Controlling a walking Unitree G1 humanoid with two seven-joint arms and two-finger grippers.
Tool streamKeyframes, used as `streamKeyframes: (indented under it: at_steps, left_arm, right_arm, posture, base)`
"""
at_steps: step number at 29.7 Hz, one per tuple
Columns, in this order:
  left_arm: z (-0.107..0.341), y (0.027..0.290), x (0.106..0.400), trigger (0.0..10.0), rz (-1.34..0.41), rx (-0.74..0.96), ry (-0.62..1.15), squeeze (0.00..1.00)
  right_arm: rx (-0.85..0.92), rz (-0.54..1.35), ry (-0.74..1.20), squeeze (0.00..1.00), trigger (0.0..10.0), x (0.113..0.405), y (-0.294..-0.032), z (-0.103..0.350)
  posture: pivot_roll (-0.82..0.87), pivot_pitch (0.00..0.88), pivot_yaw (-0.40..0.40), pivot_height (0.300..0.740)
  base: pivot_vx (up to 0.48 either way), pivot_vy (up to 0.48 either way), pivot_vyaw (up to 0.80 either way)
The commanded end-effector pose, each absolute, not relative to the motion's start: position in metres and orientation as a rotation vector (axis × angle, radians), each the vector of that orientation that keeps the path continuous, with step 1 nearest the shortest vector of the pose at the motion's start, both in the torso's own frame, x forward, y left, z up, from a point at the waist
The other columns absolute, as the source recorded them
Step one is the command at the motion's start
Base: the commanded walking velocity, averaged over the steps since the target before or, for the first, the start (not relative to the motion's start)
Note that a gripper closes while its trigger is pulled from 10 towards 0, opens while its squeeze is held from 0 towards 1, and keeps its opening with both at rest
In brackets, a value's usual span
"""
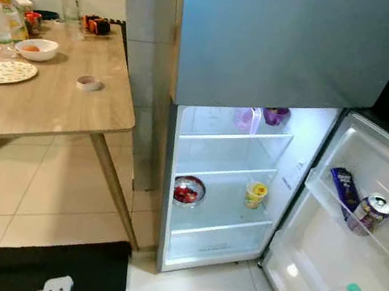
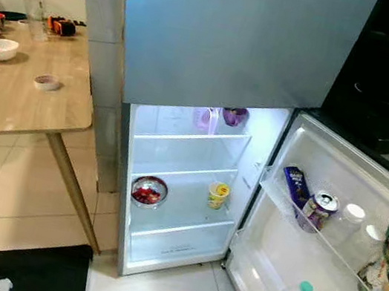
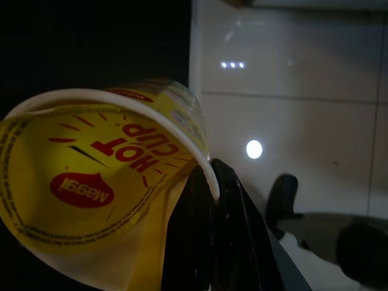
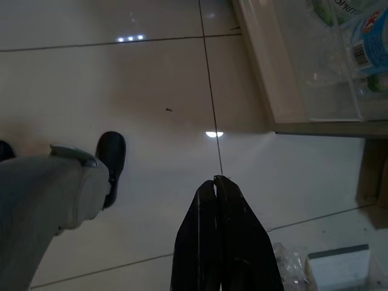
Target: Restocking fridge
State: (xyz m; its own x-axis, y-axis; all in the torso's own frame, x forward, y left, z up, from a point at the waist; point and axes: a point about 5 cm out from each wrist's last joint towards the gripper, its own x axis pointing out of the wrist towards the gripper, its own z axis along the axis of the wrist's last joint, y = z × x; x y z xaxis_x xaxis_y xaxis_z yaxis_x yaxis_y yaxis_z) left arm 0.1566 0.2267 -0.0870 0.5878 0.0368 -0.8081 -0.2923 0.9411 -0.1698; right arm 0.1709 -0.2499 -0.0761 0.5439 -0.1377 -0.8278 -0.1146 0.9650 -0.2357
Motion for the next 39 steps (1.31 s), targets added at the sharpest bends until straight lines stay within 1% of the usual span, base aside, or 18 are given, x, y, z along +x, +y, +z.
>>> streamKeyframes:
  at_steps: [1,3,5,6,7,8,11,12,15,17,20,24,27,32,35,39]
  left_arm:
    - [-0.092,0.224,0.147,10.0,0.204,-0.294,0.96,0.0]
    - [-0.092,0.224,0.145,10.0,0.208,-0.297,0.966,0.0]
    - [-0.095,0.222,0.137,10.0,0.203,-0.32,0.98,0.0]
    - [-0.098,0.221,0.13,10.0,0.208,-0.329,0.994,0.0]
    - [-0.098,0.221,0.13,10.0,0.208,-0.329,0.994,0.0]
    - [-0.099,0.218,0.127,10.0,0.169,-0.32,1.009,0.0]
    - [-0.1,0.217,0.127,10.0,0.133,-0.284,1.024,0.0]
    - [-0.098,0.217,0.131,10.0,0.125,-0.28,1.015,0.0]
    - [-0.093,0.216,0.146,10.0,0.117,-0.296,0.963,0.0]
    - [-0.092,0.216,0.149,10.0,0.115,-0.301,0.954,0.0]
    - [-0.093,0.215,0.147,10.0,0.118,-0.292,0.968,0.0]
    - [-0.096,0.211,0.141,10.0,0.13,-0.322,0.979,0.0]
    - [-0.099,0.205,0.134,10.0,0.093,-0.302,1.015,0.0]
    - [-0.101,0.202,0.132,10.0,0.094,-0.306,1.023,0.0]
    - [-0.101,0.199,0.133,10.0,0.094,-0.314,1.017,0.0]
    - [-0.099,0.199,0.137,10.0,0.081,-0.311,1.005,0.0]
  right_arm:
    - [-0.298,0.017,1.011,0.0,10.0,0.171,-0.244,-0.078]
    - [-0.304,0.031,1.013,0.0,10.0,0.172,-0.241,-0.079]
    - [-0.308,0.067,0.991,0.0,10.0,0.179,-0.234,-0.077]
    - [-0.301,0.078,0.98,0.0,10.0,0.181,-0.231,-0.076]
    - [-0.301,0.078,0.98,0.0,10.0,0.181,-0.231,-0.076]
    - [-0.277,0.067,0.99,0.0,10.0,0.179,-0.232,-0.077]
    - [-0.271,0.078,1.001,0.0,10.0,0.174,-0.233,-0.079]
    - [-0.256,0.074,1.013,0.0,10.0,0.17,-0.234,-0.081]
    - [-0.268,0.062,1.055,0.0,10.0,0.159,-0.241,-0.084]
    - [-0.269,0.058,1.062,0.0,10.0,0.157,-0.242,-0.084]
    - [-0.273,0.049,1.079,0.0,10.0,0.152,-0.246,-0.085]
    - [-0.278,0.023,1.086,0.0,10.0,0.15,-0.253,-0.084]
    - [-0.288,-0.011,1.075,0.0,10.0,0.151,-0.258,-0.082]
    - [-0.289,-0.03,1.078,0.0,10.0,0.148,-0.261,-0.083]
    - [-0.288,-0.02,1.104,0.0,10.0,0.141,-0.258,-0.087]
    - [-0.284,-0.007,1.116,0.0,10.0,0.138,-0.253,-0.089]
  posture:
    - [-0.1,0.0,-0.015,0.74]
    - [-0.1,0.0,-0.015,0.74]
    - [-0.09,0.0,-0.006,0.74]
    - [-0.09,0.0,0.015,0.74]
    - [-0.09,0.0,0.015,0.74]
    - [-0.09,0.0,0.036,0.74]
    - [-0.09,0.0,0.032,0.74]
    - [-0.07,0.0,0.008,0.74]
    - [-0.08,0.0,0.0,0.74]
    - [-0.08,0.0,0.0,0.74]
    - [-0.09,0.0,-0.013,0.74]
    - [-0.12,0.0,0.006,0.74]
    - [-0.12,0.0,0.001,0.74]
    - [-0.12,0.0,0.006,0.74]
    - [-0.11,0.0,0.004,0.74]
    - [-0.08,0.0,0.001,0.74]
  base:
    - [0.0,0.0,0.0]
    - [0.0,0.0,0.0]
    - [0.0,0.0,0.0]
    - [0.0,0.0,0.0]
    - [0.0,0.0,0.0]
    - [0.0,0.0,0.0]
    - [0.0,0.0,0.0]
    - [0.0,0.0,0.8]
    - [0.0,0.0,0.8]
    - [0.0,0.0,0.79]
    - [0.0,0.0,0.79]
    - [0.0,0.0,0.79]
    - [0.0,0.0,0.0]
    - [0.0,0.0,0.0]
    - [0.0,0.0,0.0]
    - [0.0,0.0,0.0]
